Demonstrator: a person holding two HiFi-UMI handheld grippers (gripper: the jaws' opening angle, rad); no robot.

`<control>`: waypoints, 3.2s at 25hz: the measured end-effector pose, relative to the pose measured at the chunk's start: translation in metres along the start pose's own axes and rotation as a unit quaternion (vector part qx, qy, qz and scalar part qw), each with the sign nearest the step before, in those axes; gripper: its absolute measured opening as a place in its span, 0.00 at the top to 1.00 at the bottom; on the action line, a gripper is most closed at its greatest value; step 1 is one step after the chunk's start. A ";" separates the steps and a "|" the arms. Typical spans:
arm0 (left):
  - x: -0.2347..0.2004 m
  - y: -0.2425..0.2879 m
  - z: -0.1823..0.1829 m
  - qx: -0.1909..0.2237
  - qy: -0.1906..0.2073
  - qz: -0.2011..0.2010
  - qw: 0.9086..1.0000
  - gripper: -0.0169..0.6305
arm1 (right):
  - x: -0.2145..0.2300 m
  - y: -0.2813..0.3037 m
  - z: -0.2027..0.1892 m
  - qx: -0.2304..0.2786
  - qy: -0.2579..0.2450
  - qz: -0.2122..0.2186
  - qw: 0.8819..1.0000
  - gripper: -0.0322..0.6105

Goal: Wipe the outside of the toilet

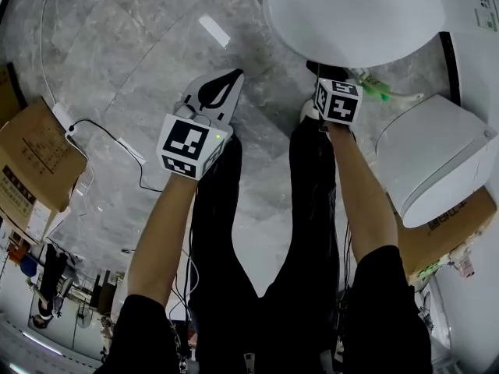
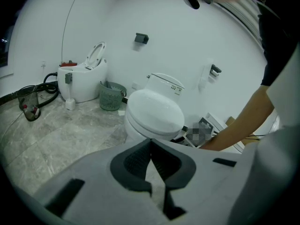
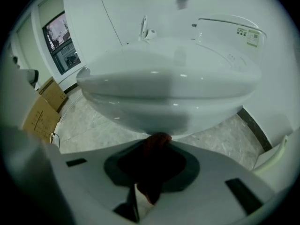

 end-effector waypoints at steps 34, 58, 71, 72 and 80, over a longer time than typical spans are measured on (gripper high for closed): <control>-0.114 -0.245 0.122 0.043 0.016 0.046 0.998 0.97 | -0.250 -0.169 0.182 0.092 0.039 0.040 0.994 0.83; -0.159 -0.224 0.459 0.041 0.175 -0.063 0.982 0.97 | -0.218 -0.283 0.412 0.218 0.154 -0.013 0.964 0.82; -0.188 -0.073 0.593 0.019 0.253 -0.200 0.946 0.97 | -0.158 -0.247 0.493 0.227 0.293 -0.102 0.923 0.82; -0.193 -0.056 0.599 0.013 0.260 -0.215 0.941 0.97 | -0.153 -0.238 0.499 0.227 0.307 -0.112 0.918 0.82; -0.235 0.051 0.629 -0.071 0.336 -0.373 0.862 0.97 | -0.141 -0.183 0.549 0.199 0.435 -0.213 0.852 0.82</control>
Point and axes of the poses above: the fingertips, and each gripper's own axes: y forward along the fingers, x to its right, z out of its top, the point moved 5 cm from there along -y, backward along the fingers, and after that the axes turned 1 degree about x, right-handed, at the moved point
